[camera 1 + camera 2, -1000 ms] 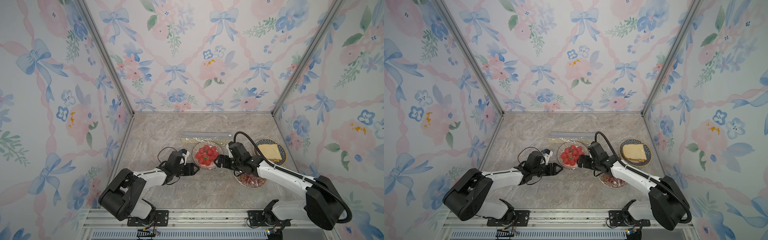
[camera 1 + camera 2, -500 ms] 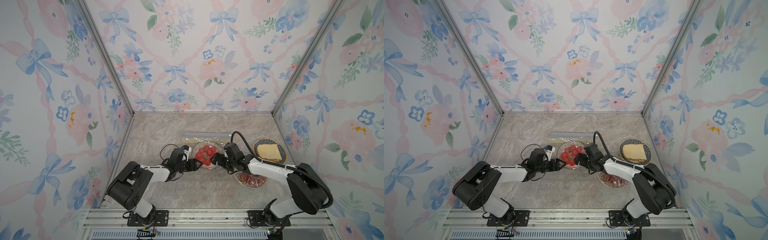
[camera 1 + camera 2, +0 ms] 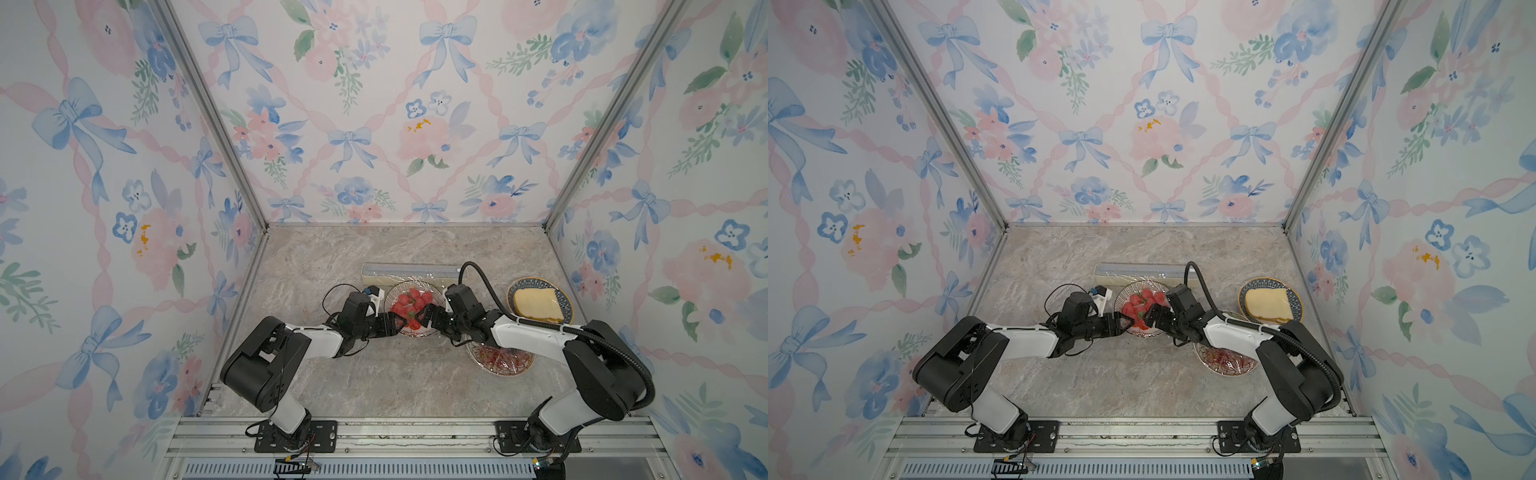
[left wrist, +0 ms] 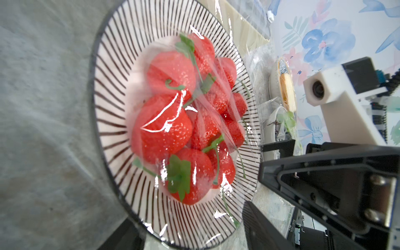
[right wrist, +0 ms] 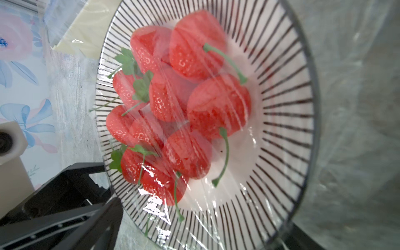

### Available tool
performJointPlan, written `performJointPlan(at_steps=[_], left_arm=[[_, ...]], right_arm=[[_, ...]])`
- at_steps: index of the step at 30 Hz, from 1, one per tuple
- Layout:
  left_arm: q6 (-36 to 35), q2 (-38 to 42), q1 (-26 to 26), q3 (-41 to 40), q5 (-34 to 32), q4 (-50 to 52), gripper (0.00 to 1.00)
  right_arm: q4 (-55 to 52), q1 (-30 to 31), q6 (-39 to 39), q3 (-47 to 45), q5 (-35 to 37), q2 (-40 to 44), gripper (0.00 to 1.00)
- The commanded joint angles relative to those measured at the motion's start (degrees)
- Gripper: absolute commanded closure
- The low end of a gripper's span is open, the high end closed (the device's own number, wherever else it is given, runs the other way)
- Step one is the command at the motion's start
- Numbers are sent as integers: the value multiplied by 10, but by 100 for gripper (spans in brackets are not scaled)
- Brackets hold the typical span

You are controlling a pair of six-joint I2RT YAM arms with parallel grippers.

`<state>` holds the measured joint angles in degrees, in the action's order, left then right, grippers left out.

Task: Wrap the plate with plastic wrap
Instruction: Cover the plate with plastic wrap.

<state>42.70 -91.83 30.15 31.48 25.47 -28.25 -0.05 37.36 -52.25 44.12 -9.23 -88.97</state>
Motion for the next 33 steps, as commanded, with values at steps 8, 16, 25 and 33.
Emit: performJointPlan(at_steps=[8, 16, 25, 33], left_arm=[[-9, 15, -20, -26, -2, -21, 28], [-10, 12, -22, -23, 3, -21, 28], [-9, 14, -22, -22, 8, -20, 27], [-11, 24, -27, -24, 1, -20, 27]], right_arm=[[-90, 7, 7, -27, 14, 57, 3], [15, 22, -51, -47, -10, 29, 3], [72, 21, -41, -7, -8, -12, 3], [36, 17, -27, -25, 13, 32, 3]])
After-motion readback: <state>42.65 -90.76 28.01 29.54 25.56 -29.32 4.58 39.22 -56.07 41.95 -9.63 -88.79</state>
